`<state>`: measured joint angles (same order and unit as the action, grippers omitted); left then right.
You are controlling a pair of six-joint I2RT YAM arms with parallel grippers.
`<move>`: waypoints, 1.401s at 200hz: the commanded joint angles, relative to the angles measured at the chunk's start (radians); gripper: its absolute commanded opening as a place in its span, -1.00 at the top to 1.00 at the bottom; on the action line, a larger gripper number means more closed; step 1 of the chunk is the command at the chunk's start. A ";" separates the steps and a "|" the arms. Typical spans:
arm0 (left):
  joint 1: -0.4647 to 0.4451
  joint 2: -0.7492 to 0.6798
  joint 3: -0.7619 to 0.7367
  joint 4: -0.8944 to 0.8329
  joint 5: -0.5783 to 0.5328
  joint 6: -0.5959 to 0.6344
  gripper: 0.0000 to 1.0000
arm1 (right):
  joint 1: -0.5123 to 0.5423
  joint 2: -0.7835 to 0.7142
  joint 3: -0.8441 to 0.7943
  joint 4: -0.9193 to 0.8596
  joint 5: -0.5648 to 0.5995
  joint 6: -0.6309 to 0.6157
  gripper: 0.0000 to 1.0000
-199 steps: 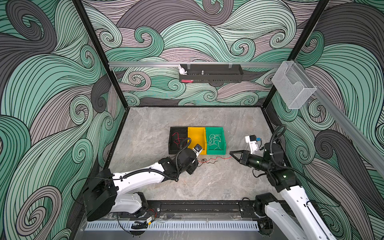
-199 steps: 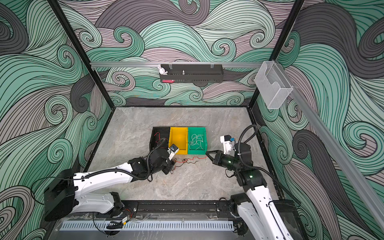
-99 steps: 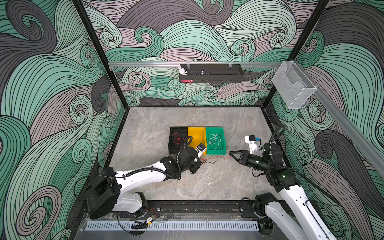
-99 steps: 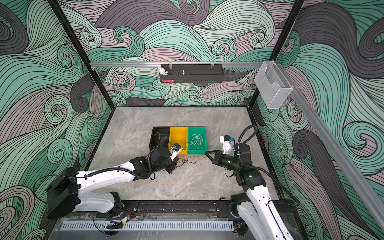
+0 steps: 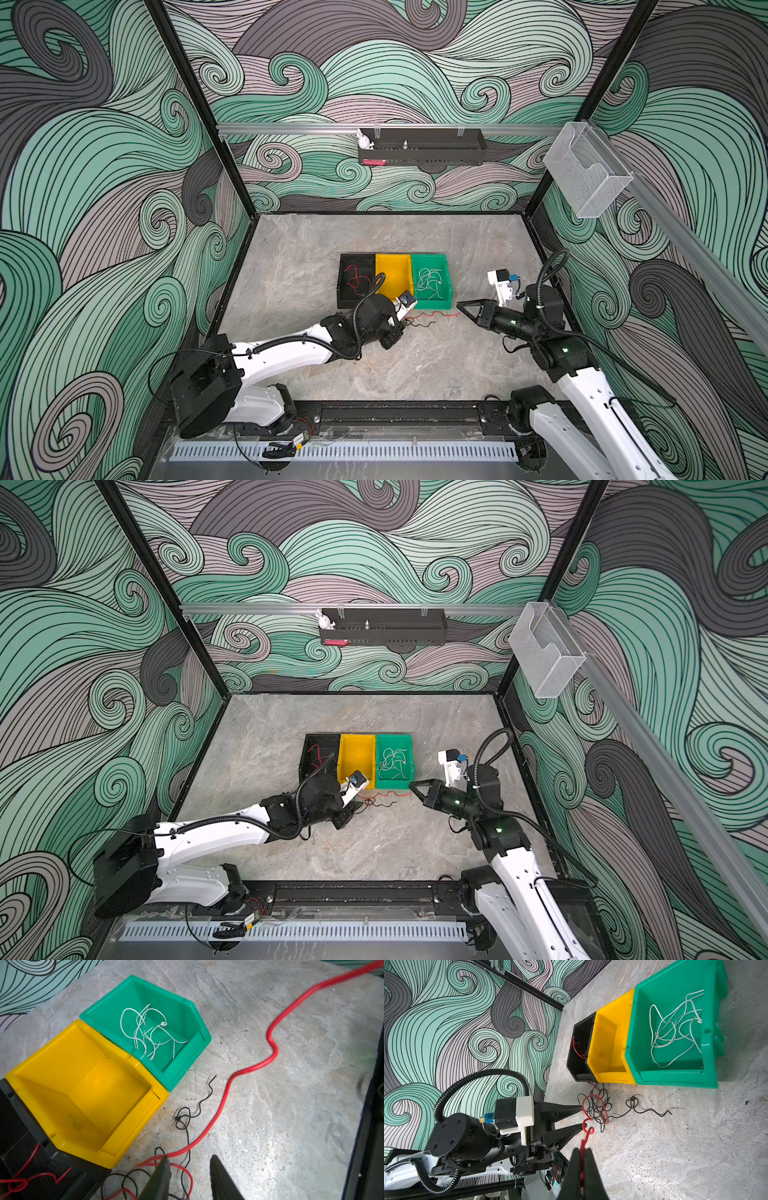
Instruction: Untangle the cables
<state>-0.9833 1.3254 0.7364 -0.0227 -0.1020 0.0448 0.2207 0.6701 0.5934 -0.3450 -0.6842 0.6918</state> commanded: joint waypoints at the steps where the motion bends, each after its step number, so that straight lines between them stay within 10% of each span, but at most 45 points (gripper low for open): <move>1: 0.000 0.029 0.033 0.002 -0.044 0.062 0.22 | 0.004 0.003 0.002 0.033 -0.026 0.005 0.89; 82: 0.011 -0.007 -0.008 -0.006 -0.207 0.074 0.18 | 0.003 0.032 -0.004 0.056 -0.044 0.008 0.88; 280: 0.122 -0.042 -0.170 0.122 0.050 -0.214 0.22 | -0.058 -0.021 0.029 -0.027 -0.018 -0.029 0.89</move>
<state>-0.8703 1.2411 0.5343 0.0574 -0.1234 -0.1234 0.1680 0.6605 0.6041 -0.3569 -0.7036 0.6815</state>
